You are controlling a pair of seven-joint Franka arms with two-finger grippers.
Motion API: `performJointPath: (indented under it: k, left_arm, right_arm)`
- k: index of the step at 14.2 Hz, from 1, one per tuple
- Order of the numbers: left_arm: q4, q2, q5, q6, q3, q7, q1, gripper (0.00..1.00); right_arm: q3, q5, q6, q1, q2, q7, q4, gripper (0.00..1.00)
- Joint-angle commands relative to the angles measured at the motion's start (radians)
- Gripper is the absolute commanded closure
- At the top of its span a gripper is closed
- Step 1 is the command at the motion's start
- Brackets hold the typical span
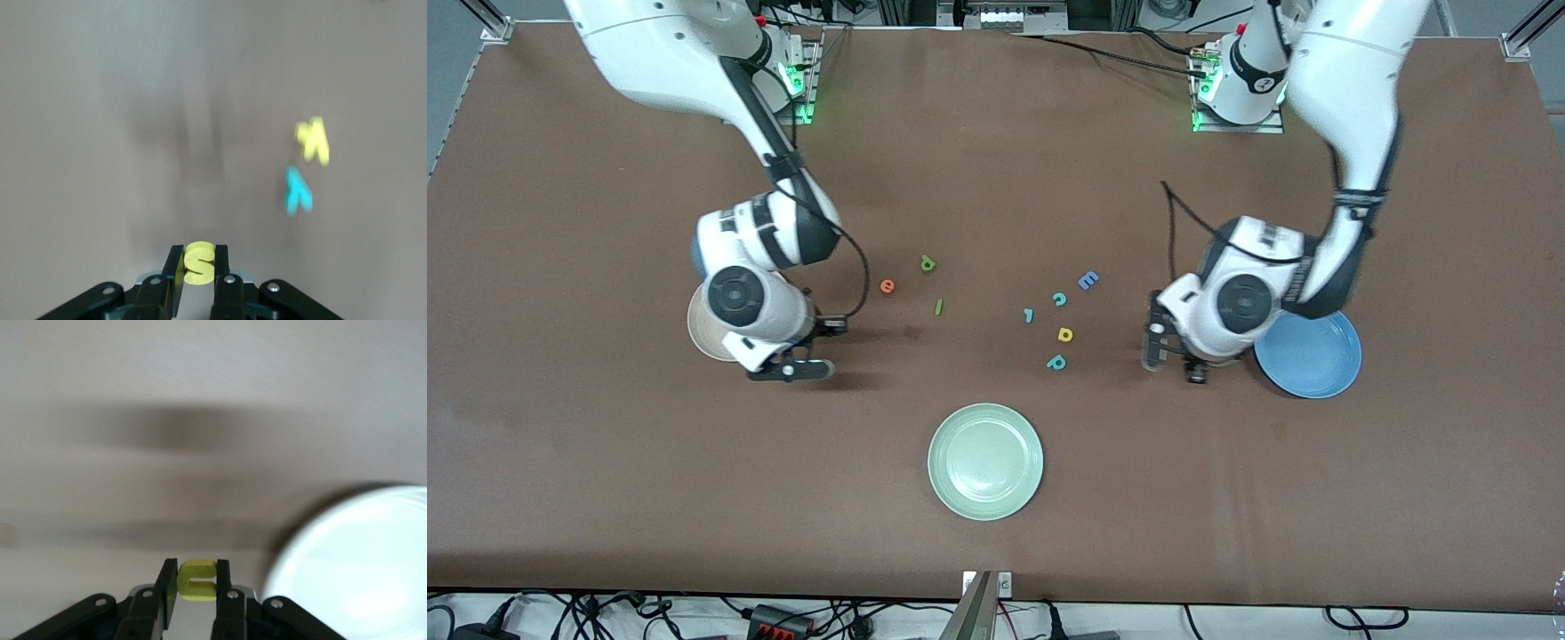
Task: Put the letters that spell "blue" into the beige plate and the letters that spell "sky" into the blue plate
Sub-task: 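Drop the c on the beige plate while the left gripper drops s on blue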
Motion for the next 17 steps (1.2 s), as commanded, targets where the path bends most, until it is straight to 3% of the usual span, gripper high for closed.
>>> performJointPath:
  k: [1,3,7,8,9,10,13,14,15,16,17]
  left_arm:
    - [-0.013,-0.070,-0.005,-0.113,-0.001,-0.047,0.085,0.96]
    - [-0.015,-0.084,-0.005,-0.217,0.002,-0.110,0.124,0.96]
    - [-0.057,-0.081,0.006,-0.236,0.005,-0.181,0.187,0.96]
    - [-0.077,-0.081,0.008,-0.227,0.005,-0.185,0.213,0.96]
    - [-0.109,-0.086,0.009,-0.184,0.005,-0.187,0.234,0.96]
    - [-0.148,-0.102,0.009,-0.132,0.006,-0.190,0.239,0.96]
    - [-0.249,-0.115,0.009,0.013,0.006,-0.190,0.268,0.92]
    - [-0.268,-0.115,0.011,0.031,0.005,-0.190,0.271,0.86]
    - [-0.283,-0.118,0.011,0.052,0.005,-0.190,0.271,0.67]
    - [-0.291,-0.135,0.011,0.064,0.002,-0.188,0.271,0.20]
    - [-0.289,-0.153,0.011,0.058,-0.006,-0.184,0.270,0.00]
  right_arm:
    - [0.016,0.001,0.005,-0.072,-0.103,-0.080,-0.151,0.74]
    - [0.016,0.001,0.008,-0.132,-0.126,-0.155,-0.203,0.74]
    - [0.016,-0.001,0.026,-0.218,-0.117,-0.266,-0.232,0.72]
    - [0.016,-0.001,0.045,-0.227,-0.104,-0.272,-0.234,0.63]
    - [0.016,-0.001,0.055,-0.233,-0.091,-0.271,-0.231,0.17]
    - [0.016,0.001,0.051,-0.233,-0.093,-0.262,-0.222,0.00]
    - [0.036,0.005,0.007,-0.197,-0.125,-0.254,-0.158,0.00]
    - [0.042,0.017,-0.018,-0.163,-0.114,-0.251,-0.113,0.00]
    - [0.042,0.022,-0.024,-0.117,-0.099,-0.239,-0.078,0.00]
    - [0.042,0.037,-0.024,-0.068,-0.088,-0.222,-0.040,0.00]
    - [0.042,0.063,-0.020,-0.031,-0.064,-0.196,-0.006,0.00]
